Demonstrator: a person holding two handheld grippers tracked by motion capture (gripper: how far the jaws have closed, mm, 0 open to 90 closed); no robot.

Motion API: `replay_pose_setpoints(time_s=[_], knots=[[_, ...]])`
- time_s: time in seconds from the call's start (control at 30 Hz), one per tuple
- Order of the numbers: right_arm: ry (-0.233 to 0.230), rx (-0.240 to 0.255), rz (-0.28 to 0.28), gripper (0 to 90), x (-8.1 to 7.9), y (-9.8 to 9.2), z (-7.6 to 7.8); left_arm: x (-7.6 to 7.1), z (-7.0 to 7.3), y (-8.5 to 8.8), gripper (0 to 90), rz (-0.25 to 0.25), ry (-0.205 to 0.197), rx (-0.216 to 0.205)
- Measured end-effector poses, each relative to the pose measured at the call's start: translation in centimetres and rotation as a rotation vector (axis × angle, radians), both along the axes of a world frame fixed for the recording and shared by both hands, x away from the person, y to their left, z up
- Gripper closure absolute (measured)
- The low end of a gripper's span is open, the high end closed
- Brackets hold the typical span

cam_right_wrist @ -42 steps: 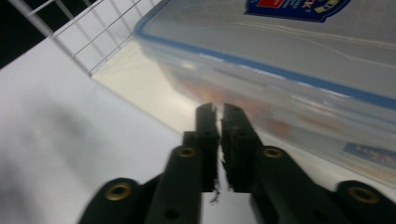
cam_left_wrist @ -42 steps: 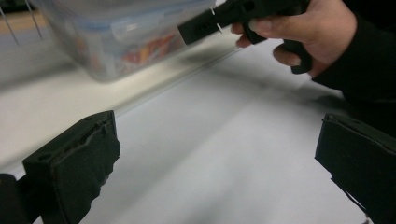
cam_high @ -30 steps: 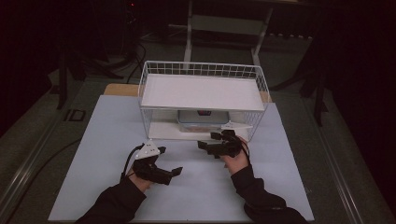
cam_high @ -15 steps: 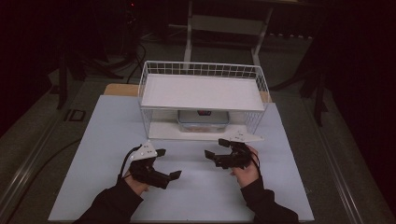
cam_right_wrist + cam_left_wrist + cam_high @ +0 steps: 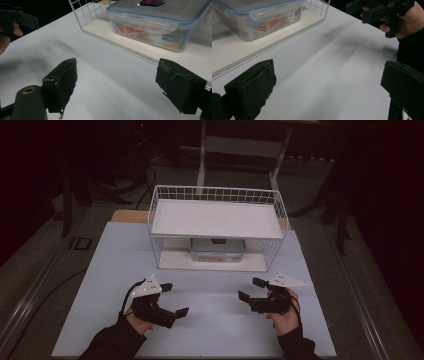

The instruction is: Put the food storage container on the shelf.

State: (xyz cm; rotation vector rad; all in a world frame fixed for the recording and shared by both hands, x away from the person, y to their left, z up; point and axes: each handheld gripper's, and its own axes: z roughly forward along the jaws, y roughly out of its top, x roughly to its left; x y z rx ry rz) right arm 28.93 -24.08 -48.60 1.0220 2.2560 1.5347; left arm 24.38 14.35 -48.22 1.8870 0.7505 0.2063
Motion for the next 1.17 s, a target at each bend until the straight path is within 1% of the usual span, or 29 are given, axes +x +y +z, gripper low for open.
replay_pose_setpoints(time_s=[0.1,0.17,0.2,0.23,0.37,0.47,0.53,0.6,0.63,0.7,0.77,0.83,0.97,1.03,1.13,1.17], knots=[[-0.007,0.009,-0.012,16.9,-0.7,-1.3,0.1,-0.3,0.0,0.3,0.0,-0.001,-0.007,0.000],[-0.005,0.016,-0.018,16.9,-0.8,-1.5,0.1,-0.3,0.0,0.3,0.0,-0.001,-0.007,0.000],[-0.004,0.020,-0.026,16.9,-1.3,-2.1,0.0,-0.6,0.0,0.7,0.0,0.021,-0.021,-0.006],[-0.004,0.016,-0.030,16.9,-1.4,-2.3,0.0,-0.7,0.0,0.8,0.0,0.026,-0.027,-0.012],[0.002,0.002,-0.038,16.9,-2.3,-3.1,-0.4,-1.2,0.0,1.4,0.0,0.037,-0.032,0.000],[0.001,-0.001,-0.059,16.9,-2.9,-3.8,-0.5,-1.5,-0.2,1.8,0.0,0.046,-0.025,0.005],[0.002,-0.006,-0.066,16.9,-3.1,-4.2,-0.6,-1.7,-0.4,2.1,0.0,0.051,-0.028,0.000],[0.002,-0.008,-0.063,16.9,-3.3,-4.5,-0.7,-1.8,-0.5,2.4,0.0,0.052,-0.030,0.003],[0.000,-0.018,-0.059,16.8,-3.4,-4.6,-0.8,-1.8,-0.6,2.6,0.0,0.056,-0.030,0.007],[-0.011,-0.040,-0.058,16.9,-3.5,-4.8,-0.9,-2.0,-0.8,2.9,0.0,0.059,-0.042,0.012],[-0.021,-0.062,-0.060,17.0,-3.5,-5.1,-1.1,-2.0,-1.1,3.3,0.0,0.072,-0.040,0.014],[-0.016,-0.057,-0.065,17.0,-3.6,-5.3,-1.2,-1.9,-1.3,3.5,0.0,0.082,-0.027,0.001],[0.000,-0.065,-0.065,17.2,-3.6,-5.4,-1.5,-1.9,-1.4,3.6,0.0,0.090,-0.030,-0.008],[0.010,-0.067,-0.057,17.2,-3.6,-5.4,-1.7,-1.8,-1.7,3.7,0.0,0.097,-0.035,-0.005],[0.010,-0.066,-0.050,17.2,-3.5,-5.4,-1.7,-1.8,-1.9,3.7,0.0,0.100,-0.030,-0.005],[0.011,-0.065,-0.049,17.2,-3.5,-5.4,-1.7,-1.7,-2.0,3.6,0.0,0.100,-0.026,0.001]])
